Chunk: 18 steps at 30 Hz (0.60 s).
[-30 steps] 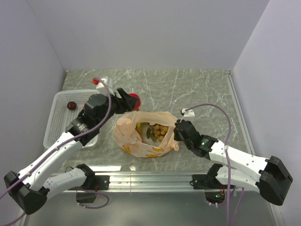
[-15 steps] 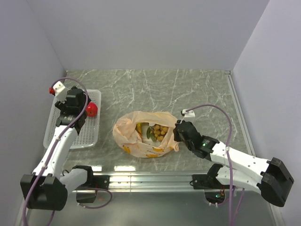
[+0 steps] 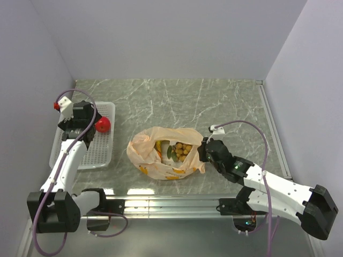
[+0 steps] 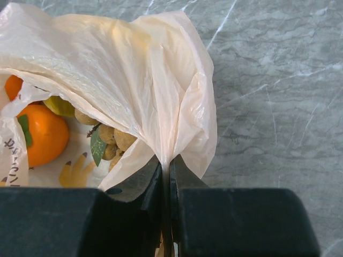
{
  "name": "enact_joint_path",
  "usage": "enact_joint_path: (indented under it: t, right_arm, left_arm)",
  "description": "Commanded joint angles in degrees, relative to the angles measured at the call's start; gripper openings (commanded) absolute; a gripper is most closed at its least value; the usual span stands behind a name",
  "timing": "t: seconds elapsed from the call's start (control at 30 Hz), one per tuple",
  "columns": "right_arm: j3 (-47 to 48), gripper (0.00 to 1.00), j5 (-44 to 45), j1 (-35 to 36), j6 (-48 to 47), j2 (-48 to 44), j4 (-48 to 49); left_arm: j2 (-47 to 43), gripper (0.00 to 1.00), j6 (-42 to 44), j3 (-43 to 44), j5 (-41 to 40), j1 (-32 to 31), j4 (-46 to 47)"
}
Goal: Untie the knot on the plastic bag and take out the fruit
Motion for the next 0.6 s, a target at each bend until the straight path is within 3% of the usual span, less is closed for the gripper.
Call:
enact_joint_path:
  t: [0.0, 0.07, 0.17, 0.37, 0.5, 0.57]
  right_arm:
    - [-0.28, 0.13, 0.44, 0.40, -0.26, -1.36, 1.05]
    - [-0.11, 0.13, 0.44, 0.40, -0.26, -1.27, 1.13]
    - [-0.11, 0.13, 1.40, 0.40, -0.17, -1.01, 0.87]
    - [-1.16, 0.13, 4.22, 0.05, 1.41, -0.40, -0.97]
    - [-1.51, 0.12, 4.22, -0.48, 2.37, 0.83, -1.85]
    - [-1.95, 0.12, 4.04, -0.56, 2.90, 1.19, -2.29]
  left_arm:
    - [-4.84, 0.99, 1.36, 1.61, 8.52, 0.02, -1.04]
    - [-6.52, 0.97, 2.50, 1.62, 16.14, -0.85, -1.22]
    - [-10.04, 0.95, 2.68, 1.26, 19.69, -9.10, -1.40]
    - [-8.99, 0.93, -0.48, 4.15, 22.77, -37.10, -1.23]
    - [-3.04, 0.88, -0.05, 7.50, 20.06, -51.79, 1.93]
    - [0.48, 0.85, -0.74, 9.95, 20.58, -55.16, 1.42]
